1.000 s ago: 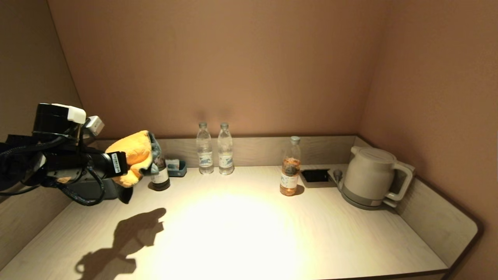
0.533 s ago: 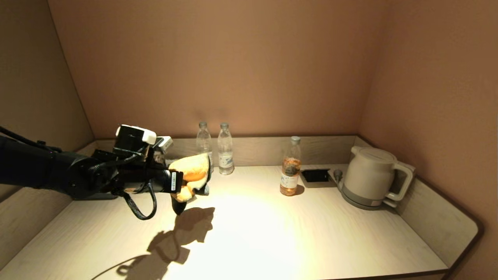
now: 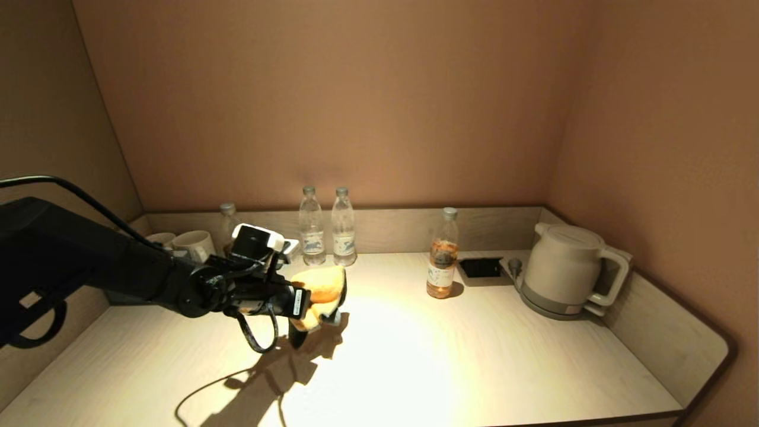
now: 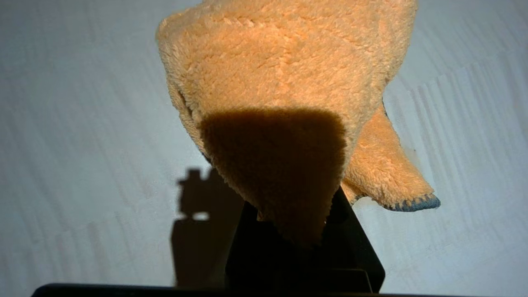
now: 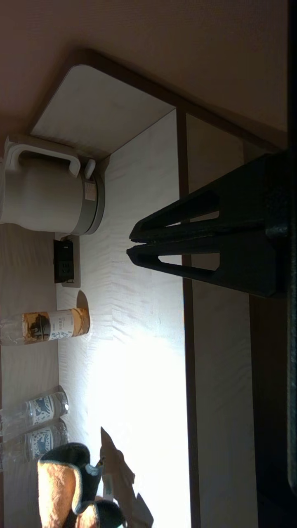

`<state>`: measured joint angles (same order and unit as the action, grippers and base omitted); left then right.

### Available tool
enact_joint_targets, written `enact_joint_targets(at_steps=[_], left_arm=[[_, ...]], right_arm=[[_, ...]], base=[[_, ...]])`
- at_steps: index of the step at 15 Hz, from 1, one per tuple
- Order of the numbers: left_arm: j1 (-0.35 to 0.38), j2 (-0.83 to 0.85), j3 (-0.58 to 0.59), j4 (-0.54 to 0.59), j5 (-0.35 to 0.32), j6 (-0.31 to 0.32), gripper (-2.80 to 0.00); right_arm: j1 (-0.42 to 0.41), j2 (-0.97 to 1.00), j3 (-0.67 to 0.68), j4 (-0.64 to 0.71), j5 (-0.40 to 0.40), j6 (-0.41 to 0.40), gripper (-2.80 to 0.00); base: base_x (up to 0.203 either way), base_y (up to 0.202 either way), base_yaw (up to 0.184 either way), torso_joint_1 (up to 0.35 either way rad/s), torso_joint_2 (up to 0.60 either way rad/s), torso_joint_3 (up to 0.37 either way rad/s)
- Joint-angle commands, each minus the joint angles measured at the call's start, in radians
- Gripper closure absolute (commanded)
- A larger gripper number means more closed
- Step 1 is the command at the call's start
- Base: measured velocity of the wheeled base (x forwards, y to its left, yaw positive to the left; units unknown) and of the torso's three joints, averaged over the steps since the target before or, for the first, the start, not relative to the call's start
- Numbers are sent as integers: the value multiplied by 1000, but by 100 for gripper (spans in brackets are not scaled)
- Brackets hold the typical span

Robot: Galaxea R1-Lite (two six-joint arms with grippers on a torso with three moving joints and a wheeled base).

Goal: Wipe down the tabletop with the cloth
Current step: Sweep the stains on the table

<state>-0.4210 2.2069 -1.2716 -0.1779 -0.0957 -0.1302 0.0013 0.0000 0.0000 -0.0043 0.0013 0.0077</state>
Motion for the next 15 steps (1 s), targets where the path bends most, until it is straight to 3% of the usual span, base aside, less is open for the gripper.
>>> enact_joint_targets(at_steps=[1, 3, 5, 8, 15], left_arm=[[-23, 56, -23, -2, 1, -1, 0], [-66, 111, -53, 4, 5, -2, 0], [-65, 134, -58, 12, 7, -2, 0], [-65, 148, -41, 44, 71, 4, 0], [-78, 151, 8, 67, 94, 20, 0]], right_arm=[[0, 0, 0, 0, 0, 0, 0], [0, 0, 0, 0, 2, 0, 0], [0, 0, 0, 0, 0, 0, 0], [0, 0, 0, 0, 2, 0, 0], [0, 0, 0, 0, 0, 0, 0]], base=[[0, 0, 0, 0, 0, 0], [0, 0, 0, 0, 0, 0], [0, 0, 0, 0, 0, 0], [0, 0, 0, 0, 0, 0], [0, 0, 0, 0, 0, 0]])
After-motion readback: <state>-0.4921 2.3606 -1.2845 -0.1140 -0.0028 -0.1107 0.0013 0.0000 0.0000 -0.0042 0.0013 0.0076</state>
